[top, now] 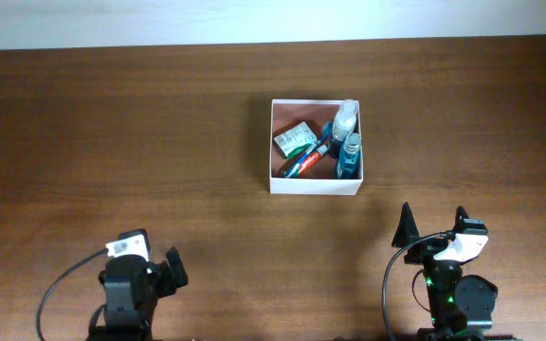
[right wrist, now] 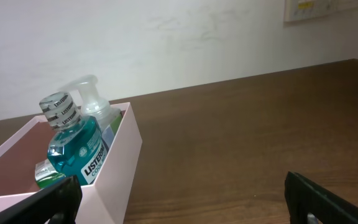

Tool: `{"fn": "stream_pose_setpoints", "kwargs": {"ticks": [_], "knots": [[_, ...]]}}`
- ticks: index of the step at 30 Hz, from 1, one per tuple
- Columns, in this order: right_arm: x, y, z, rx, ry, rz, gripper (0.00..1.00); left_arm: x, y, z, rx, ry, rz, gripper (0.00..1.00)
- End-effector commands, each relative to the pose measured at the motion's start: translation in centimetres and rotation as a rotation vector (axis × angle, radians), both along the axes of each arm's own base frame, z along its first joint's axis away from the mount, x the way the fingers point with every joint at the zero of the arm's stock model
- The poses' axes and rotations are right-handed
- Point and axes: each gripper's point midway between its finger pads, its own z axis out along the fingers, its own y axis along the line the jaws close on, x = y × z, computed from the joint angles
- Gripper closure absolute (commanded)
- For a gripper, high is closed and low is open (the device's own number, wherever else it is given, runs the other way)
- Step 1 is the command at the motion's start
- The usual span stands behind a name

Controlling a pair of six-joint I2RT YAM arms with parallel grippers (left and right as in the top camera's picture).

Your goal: Pack container

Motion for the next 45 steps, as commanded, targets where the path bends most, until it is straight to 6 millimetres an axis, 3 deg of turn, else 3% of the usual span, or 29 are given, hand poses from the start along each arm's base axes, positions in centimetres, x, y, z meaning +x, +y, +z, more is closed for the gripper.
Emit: {"fn": "stream_pose_setpoints", "kwargs": {"ticks": [1,5,8,20,26,34,45], "knots": [[0.0,0.3,-0.1,0.012,-0.001,0.016,0.02,2.5,-0.2,3.2,-0.017,-0.217,0.003,0.00],[0.0,0.3,-0.1,0.012,-0.001,0.016,0.01,4.6,-0.3,8.0,0.005,-0.426,-0.016,0.00],[0.0,0.3,-0.1,0.012,-0.001,0.016,0.01,5.1,-0.3,9.3,0.009,-0.487,-0.018,0.00],[0.0,0.3,-0.1,0.012,-0.001,0.016,0.01,4.2,-0.2,6.7,0.010,-0.578,-0.014,0.00],[0.0,0.3,-0.1,0.012,-0.001,0.016,0.02,4.1,-0.3,8.0,0.156,-0.612,-0.095,0.00],[0.0,0.3,-0.1,0.012,-0.001,0.016,0.01,4.0,0.4,8.0,0.315,-0.586,-0.133,0.00],[0.0,0.3,-0.1,0.012,-0.001,0.016,0.01,4.0,0.4,8.4,0.322,-0.602,-0.133,0.00]]}}
